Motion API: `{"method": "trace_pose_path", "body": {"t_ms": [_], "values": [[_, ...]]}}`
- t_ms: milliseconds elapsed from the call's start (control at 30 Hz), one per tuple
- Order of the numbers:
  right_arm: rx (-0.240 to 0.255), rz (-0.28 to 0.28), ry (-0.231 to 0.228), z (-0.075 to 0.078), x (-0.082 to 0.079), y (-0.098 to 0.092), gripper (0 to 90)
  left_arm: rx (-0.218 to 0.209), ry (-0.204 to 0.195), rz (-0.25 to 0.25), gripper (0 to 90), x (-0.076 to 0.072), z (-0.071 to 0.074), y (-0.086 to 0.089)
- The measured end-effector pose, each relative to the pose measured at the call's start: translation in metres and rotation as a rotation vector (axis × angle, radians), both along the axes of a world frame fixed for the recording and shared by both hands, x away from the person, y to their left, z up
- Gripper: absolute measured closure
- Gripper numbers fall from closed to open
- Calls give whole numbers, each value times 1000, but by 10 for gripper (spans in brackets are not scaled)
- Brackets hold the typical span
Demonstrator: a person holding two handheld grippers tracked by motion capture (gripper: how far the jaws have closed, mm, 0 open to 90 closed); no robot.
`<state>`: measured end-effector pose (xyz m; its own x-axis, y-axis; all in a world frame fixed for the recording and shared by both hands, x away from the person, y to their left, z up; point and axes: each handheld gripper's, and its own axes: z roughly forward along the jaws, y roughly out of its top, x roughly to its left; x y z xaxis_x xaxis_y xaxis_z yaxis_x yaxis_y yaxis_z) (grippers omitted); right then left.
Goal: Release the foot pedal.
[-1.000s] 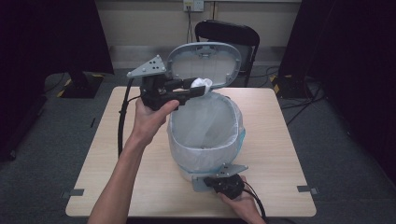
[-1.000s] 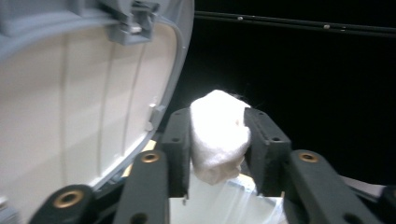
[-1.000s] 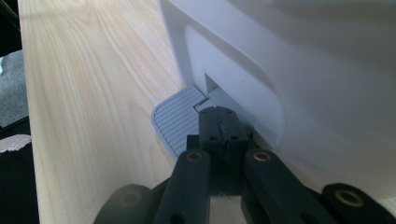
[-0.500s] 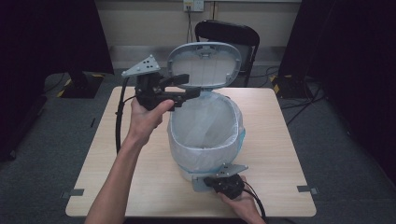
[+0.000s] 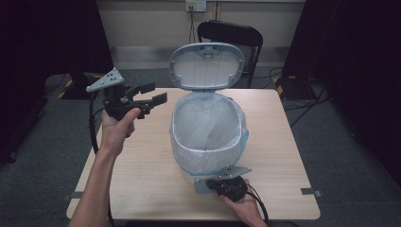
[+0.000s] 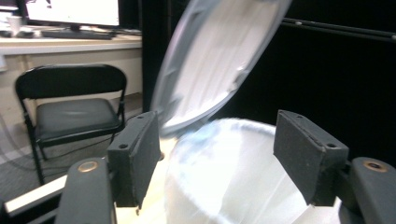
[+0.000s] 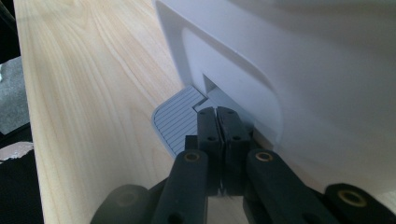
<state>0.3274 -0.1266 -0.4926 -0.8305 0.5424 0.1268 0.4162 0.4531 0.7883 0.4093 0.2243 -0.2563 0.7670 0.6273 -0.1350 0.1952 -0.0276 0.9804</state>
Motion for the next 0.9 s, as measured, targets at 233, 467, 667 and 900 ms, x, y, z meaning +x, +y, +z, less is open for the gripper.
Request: {"method": "trace_pose_path", "body": {"t_ms": [233,467,667,900], "values": [[-3,0,-2,1,-1,1,864,19,43,122,285,-1,-27,42],[-6,-5,-2,1,-2,1,858,64,72,235,283,-7,-50,66],[-6,-6,1,1,-2,1,859,112,136,315,279,-12,-84,88],[-8,1,-16,1,-4,2,826,158,200,393,262,-26,-129,105]]}}
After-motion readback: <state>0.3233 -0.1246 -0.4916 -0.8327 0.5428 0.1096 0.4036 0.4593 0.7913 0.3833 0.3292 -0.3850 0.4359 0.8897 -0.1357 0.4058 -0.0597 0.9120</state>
